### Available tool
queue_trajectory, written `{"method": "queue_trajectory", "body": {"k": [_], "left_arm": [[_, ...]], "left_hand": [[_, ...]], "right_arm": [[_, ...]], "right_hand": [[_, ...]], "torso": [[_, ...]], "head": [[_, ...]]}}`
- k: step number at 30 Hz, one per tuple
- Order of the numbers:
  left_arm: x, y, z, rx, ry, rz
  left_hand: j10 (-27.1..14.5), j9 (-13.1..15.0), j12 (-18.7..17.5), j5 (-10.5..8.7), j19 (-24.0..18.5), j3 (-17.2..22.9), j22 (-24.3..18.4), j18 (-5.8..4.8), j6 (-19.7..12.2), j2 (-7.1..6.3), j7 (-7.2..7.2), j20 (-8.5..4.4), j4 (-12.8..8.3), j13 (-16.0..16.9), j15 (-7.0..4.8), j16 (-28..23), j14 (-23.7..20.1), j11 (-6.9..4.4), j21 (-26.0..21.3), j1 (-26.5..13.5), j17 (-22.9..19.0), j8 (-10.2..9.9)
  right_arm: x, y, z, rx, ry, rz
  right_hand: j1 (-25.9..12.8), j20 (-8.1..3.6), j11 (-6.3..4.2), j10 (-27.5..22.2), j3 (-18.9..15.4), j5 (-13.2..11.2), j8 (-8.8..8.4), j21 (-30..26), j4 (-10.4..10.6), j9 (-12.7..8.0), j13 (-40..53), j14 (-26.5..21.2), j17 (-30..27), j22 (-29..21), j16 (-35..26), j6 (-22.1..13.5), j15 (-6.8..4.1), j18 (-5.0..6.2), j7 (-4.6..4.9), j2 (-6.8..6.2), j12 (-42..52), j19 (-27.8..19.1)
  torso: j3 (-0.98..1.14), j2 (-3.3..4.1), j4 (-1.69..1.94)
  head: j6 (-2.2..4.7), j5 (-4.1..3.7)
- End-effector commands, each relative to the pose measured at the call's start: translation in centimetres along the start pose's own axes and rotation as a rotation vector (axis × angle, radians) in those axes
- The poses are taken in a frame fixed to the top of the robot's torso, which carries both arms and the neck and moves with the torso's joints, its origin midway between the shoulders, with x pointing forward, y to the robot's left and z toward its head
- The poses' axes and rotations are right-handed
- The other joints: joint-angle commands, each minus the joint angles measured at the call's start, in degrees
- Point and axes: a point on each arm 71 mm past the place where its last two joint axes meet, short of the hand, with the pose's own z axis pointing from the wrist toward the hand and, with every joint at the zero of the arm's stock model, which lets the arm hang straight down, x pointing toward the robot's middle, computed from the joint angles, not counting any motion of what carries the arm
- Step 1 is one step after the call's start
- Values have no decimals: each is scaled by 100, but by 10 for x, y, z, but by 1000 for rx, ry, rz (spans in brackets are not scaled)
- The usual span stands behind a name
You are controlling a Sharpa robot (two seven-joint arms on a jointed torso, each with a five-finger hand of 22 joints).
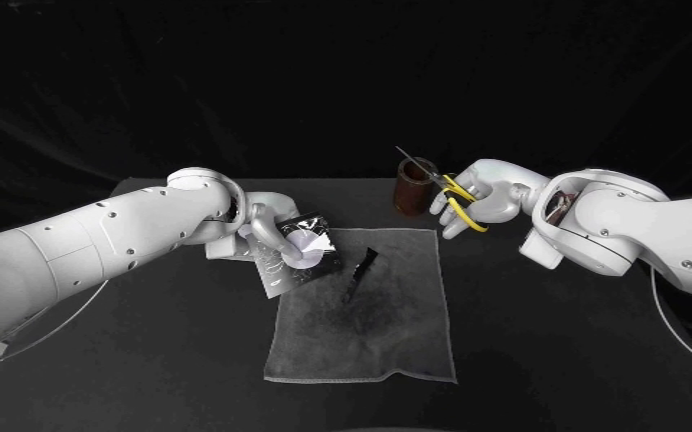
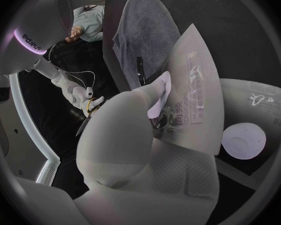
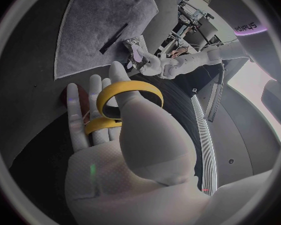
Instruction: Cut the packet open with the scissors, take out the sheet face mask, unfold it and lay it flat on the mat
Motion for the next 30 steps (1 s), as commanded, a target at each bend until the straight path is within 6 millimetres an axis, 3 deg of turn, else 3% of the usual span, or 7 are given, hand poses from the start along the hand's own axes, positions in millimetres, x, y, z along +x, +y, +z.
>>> {"method": "queue_trajectory", "body": {"k": [1,7,14,19,23,27,30], "left_arm": [[7,-2,4,-41,94,99],[7,-4,8,-61,108,128],[3,-11,14,-57,54,149],[-4,-15,17,-63,-34,167],[-9,-15,18,-70,-95,174],[-14,-15,17,-78,-171,180],[-18,-15,16,-82,-213,182]], "left_hand": [[-49,203,34,12,-66,-51,16,52,57,8,-6,3,7,12,8,42,-55,-11,42,46,27,-41],[-67,207,55,12,-111,-103,52,49,77,21,-7,3,6,43,9,99,-94,-14,92,32,76,-76],[-150,201,66,16,-205,-250,113,36,125,-91,0,8,-60,87,16,167,-180,-13,174,23,141,-141],[-728,38,-115,10,-500,-571,94,-26,-350,-404,167,128,157,8,195,253,-454,221,104,-351,251,-558],[-1240,4,-90,4,-716,-763,-17,-41,-762,-655,327,290,352,-76,362,295,-854,398,-87,-530,313,-676],[-1550,91,22,13,-949,-1111,-162,-1,-1114,-733,422,483,607,-87,502,318,-1369,505,-325,-549,308,-526],[-1822,246,284,19,-1051,-1800,-273,109,-1447,-626,484,673,986,-56,583,480,-1741,567,-487,-242,259,-180]], "right_arm": [[0,1,0,-11,-3,2],[1,2,1,-13,1,2],[2,2,1,-15,4,3],[2,2,2,-15,5,3],[2,2,2,-14,5,2],[2,2,2,-13,6,3],[3,2,2,-13,7,3]], "right_hand": [[-76,-96,-60,89,35,-2,26,21,12,-5,2,39,-4,5,-23,178,3,500,126,603,22,107],[-87,-97,-60,89,44,-2,24,29,12,-9,1,40,-9,11,-26,176,3,499,126,601,19,105],[-87,-98,-61,87,49,-2,22,33,9,-12,0,39,-11,14,-28,174,3,499,126,597,17,103],[-89,-99,-61,86,55,-2,21,36,9,-14,0,37,-14,17,-31,172,3,499,126,595,15,101],[-92,-99,-59,83,60,-3,18,40,9,-17,-1,34,-18,21,-36,169,4,498,127,590,12,97],[-100,-99,-56,76,70,-3,13,46,9,-24,-2,28,-25,27,-43,162,7,496,130,580,5,90],[-104,-99,-54,71,74,-4,10,49,10,-27,-3,24,-29,30,-47,159,9,496,131,577,2,87]], "torso": [[4,-6,3],[10,-4,2],[4,-6,12],[3,-8,5],[4,-5,5],[6,-4,7],[5,-2,7]], "head": [[-17,-8],[-2,-20],[-19,-28],[-11,-32],[-8,-37],[-2,-45],[-4,-47]]}}
